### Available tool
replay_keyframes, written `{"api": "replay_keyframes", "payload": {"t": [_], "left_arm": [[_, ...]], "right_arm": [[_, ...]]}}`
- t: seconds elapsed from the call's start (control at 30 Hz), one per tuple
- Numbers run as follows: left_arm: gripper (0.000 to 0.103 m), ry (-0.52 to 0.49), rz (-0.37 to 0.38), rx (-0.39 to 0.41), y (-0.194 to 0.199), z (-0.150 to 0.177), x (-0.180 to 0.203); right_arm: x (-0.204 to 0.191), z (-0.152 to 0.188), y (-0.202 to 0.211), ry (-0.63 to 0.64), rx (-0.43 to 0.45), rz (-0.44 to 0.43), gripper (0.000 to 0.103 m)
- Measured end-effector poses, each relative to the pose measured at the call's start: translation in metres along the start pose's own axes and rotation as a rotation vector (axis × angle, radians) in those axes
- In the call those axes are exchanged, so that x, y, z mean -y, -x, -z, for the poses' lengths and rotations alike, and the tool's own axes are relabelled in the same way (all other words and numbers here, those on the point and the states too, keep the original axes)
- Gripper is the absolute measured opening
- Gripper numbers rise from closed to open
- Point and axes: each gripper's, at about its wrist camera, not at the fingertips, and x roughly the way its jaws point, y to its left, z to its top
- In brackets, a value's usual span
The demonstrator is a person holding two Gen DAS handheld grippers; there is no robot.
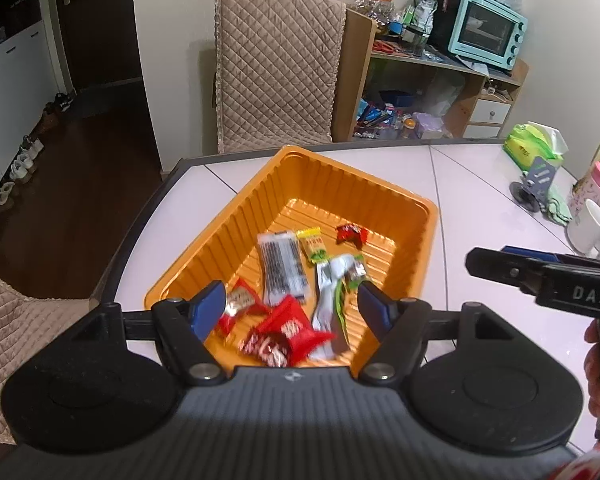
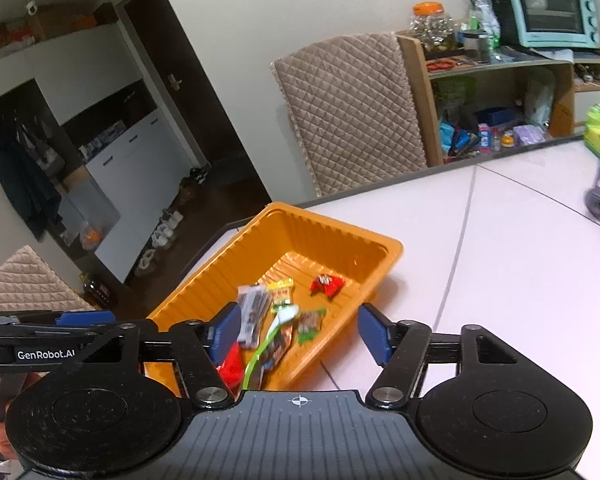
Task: Organize snacks
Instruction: 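Move both open tools back toward the last two candies on the table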
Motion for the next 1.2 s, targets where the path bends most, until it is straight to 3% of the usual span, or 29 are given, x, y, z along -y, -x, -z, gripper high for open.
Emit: {"api": "replay_keyframes", "payload": {"t": [0.07,0.17,0.67,1.2], "left_arm": [[0.071,0.005,0.009,0.003,0.011,0.009,0.003],[0.08,0.012,0.022,0.003,0.025,0.022,0.008],[0.08,0.0,0.104,-0.057,0.062,0.097,0.059],[0.08,-0.063,0.187,-0.149,0.057,0.14,0.116]], "right_arm": [[0.003,0.008,0.014,-0.013,0.001,0.006,0.068],[0.006,0.022,0.034,-0.021,-0.001,0.025,0.07],[0.024,0.1,0.112,-0.059,-0.056,0.121,0.07],[0.051,0.15,0.142,-0.083,-0.133,0.217,0.07]]}}
